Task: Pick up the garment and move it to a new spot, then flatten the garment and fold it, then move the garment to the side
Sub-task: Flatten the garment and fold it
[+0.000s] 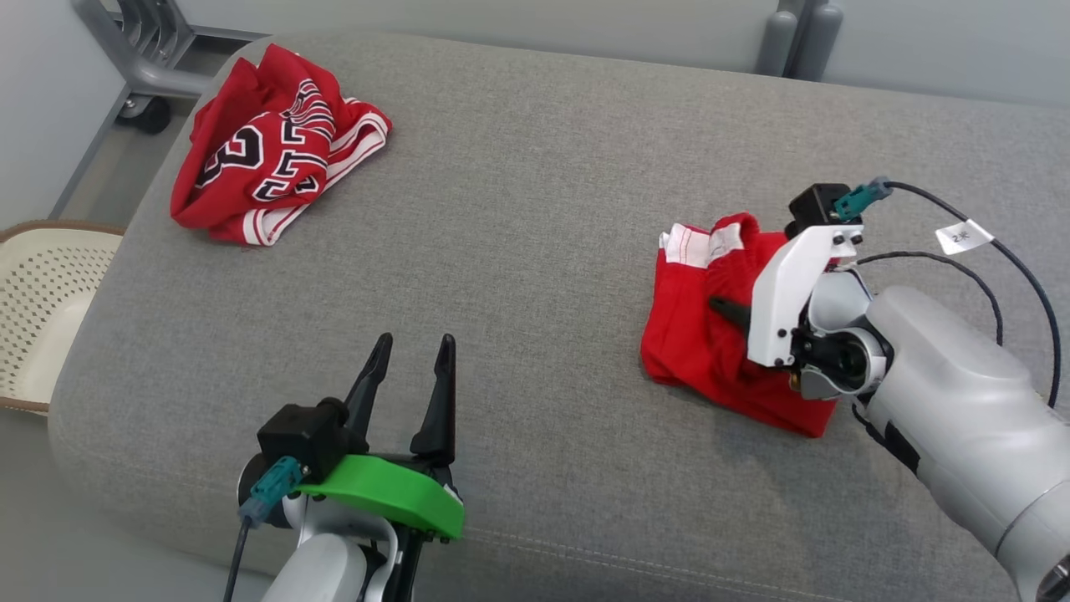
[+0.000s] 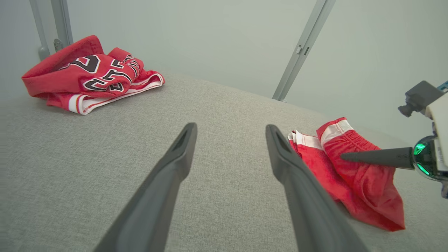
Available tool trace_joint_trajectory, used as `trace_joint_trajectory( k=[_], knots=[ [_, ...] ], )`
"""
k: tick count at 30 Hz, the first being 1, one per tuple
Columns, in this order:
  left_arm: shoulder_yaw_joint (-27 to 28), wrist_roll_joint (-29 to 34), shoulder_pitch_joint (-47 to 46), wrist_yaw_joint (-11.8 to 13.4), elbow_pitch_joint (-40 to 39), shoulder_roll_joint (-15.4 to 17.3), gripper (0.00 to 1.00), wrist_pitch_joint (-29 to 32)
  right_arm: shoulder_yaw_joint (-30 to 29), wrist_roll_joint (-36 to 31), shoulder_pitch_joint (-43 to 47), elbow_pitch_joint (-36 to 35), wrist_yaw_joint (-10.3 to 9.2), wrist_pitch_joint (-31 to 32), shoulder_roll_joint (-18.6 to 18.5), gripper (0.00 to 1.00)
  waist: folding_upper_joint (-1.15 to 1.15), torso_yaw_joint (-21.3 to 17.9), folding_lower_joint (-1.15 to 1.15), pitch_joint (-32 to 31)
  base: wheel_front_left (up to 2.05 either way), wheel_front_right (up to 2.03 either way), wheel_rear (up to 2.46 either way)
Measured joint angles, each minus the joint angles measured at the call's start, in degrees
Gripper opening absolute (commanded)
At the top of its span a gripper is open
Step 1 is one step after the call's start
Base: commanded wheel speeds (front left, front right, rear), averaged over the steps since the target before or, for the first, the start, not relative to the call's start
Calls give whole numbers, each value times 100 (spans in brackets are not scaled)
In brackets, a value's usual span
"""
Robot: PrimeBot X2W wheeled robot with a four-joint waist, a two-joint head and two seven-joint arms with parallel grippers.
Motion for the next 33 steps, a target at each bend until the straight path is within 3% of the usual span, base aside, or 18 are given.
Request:
trace_joint_trajectory(
  k=[1, 2, 10, 17, 27, 33],
  knots=[
    [20, -1, 0, 0, -1, 2, 100, 0, 27, -19, -10, 14, -23, 24, 53, 70, 0, 22, 0, -4, 0, 0, 0],
    [31, -1, 1, 0, -1, 5, 100, 0, 48, -48, -32, 20, -44, 23, 108, 100, 0, 35, 0, -9, 0, 0, 0],
    [87, 0, 16, 8, -18, 7, 100, 0, 145, -211, -276, 2, -23, 15, 272, 100, 0, 20, 0, -64, 0, 0, 0],
    [221, 11, 113, 21, -29, 7, 100, 0, -69, -125, -489, -289, 158, -266, 425, 100, 0, -139, 0, -141, 0, 0, 0],
    [357, 185, 158, 22, -209, 8, 100, 0, -397, -131, -352, -134, 160, -864, -259, 100, 0, -414, 0, -208, 0, 0, 0],
    [321, 326, 169, 22, -335, 8, 100, 0, -457, 2, 282, 40, 153, -1035, -318, 100, 0, -499, 0, -101, 0, 0, 0]
  ],
)
